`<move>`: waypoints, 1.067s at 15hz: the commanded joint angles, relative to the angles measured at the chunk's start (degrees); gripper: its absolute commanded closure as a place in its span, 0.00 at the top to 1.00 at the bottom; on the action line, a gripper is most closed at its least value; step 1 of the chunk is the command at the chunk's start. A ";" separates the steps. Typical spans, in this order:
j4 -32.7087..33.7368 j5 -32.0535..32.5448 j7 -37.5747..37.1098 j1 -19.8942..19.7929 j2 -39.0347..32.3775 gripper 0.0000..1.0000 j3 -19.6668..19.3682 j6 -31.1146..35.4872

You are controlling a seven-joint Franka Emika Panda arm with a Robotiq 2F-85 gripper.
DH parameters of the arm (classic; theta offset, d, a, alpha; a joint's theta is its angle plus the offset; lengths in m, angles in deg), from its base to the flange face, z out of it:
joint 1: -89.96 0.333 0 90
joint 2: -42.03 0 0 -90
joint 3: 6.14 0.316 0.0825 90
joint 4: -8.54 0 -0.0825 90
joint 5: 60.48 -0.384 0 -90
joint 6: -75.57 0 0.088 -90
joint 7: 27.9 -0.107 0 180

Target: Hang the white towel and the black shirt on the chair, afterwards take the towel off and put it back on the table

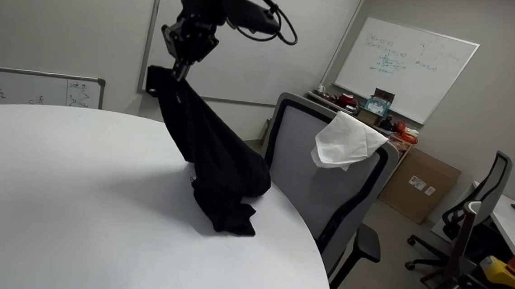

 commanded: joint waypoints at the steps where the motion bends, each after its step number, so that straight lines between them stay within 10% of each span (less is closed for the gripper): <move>1: -13.41 -1.89 -5.27 -0.93 12.28 0.00 -1.68 7.42; 9: -32.12 4.58 -15.02 -0.61 34.45 0.00 -8.43 20.02; 16: -36.50 16.57 -25.69 -2.40 49.21 0.00 -9.90 18.26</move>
